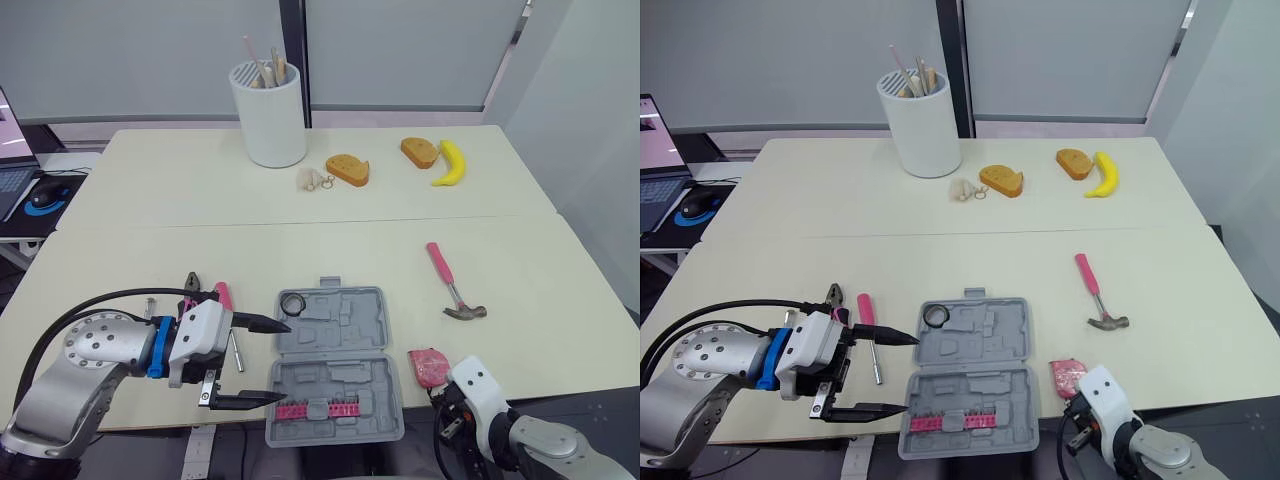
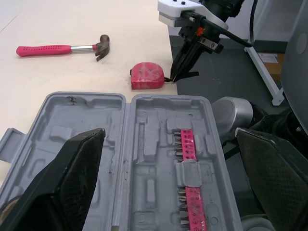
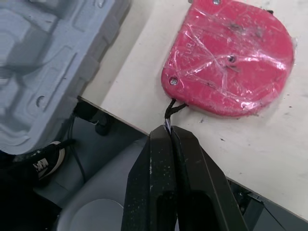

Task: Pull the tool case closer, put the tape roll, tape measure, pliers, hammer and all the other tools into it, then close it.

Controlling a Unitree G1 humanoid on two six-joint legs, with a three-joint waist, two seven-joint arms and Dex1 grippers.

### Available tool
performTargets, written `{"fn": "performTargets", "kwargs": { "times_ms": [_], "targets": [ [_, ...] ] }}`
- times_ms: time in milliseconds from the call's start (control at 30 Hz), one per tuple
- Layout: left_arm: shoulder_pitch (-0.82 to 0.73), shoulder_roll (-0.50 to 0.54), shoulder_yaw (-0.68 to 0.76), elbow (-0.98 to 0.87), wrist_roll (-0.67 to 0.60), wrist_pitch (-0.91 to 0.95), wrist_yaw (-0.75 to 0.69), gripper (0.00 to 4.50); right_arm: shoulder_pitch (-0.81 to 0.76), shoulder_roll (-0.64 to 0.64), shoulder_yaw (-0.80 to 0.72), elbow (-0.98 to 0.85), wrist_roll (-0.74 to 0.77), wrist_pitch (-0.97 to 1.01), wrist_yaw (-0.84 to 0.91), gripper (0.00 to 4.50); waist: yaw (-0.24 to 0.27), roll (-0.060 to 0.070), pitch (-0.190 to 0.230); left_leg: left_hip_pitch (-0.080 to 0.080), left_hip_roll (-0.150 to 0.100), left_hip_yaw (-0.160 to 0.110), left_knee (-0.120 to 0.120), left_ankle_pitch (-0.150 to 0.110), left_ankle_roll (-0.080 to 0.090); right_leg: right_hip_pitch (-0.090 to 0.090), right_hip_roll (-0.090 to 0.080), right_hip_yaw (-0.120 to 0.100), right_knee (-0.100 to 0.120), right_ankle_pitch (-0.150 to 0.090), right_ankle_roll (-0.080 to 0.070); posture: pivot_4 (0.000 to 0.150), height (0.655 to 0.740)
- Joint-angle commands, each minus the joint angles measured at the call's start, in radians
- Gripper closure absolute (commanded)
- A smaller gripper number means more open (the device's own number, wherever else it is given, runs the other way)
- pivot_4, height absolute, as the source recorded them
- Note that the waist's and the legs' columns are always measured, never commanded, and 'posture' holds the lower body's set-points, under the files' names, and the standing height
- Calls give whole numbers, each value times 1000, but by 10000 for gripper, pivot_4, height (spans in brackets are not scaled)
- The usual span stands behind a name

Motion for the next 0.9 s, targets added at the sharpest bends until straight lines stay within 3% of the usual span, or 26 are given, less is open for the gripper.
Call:
{"fn": "performTargets", "kwargs": {
  "times_ms": [33,767,900],
  "targets": [
    [9,0,-3,-29,-14,-16,-6,0,4,-3,8,-45,16,10,-10,44583,0,0,0,0,0,0,0,0,0,0,0,0,0,0,0,1500,7400],
    [7,-8,-19,-4,-5,-52,3,0,14,10,7,-58,53,42,-55,44583,0,0,0,0,0,0,0,0,0,0,0,0,0,0,0,1500,7400],
    [1,-8,-21,-2,-5,-51,3,0,12,16,-37,-106,108,101,-28,36486,0,0,0,0,0,0,0,0,0,0,0,0,0,0,0,1500,7400]
  ]
}}
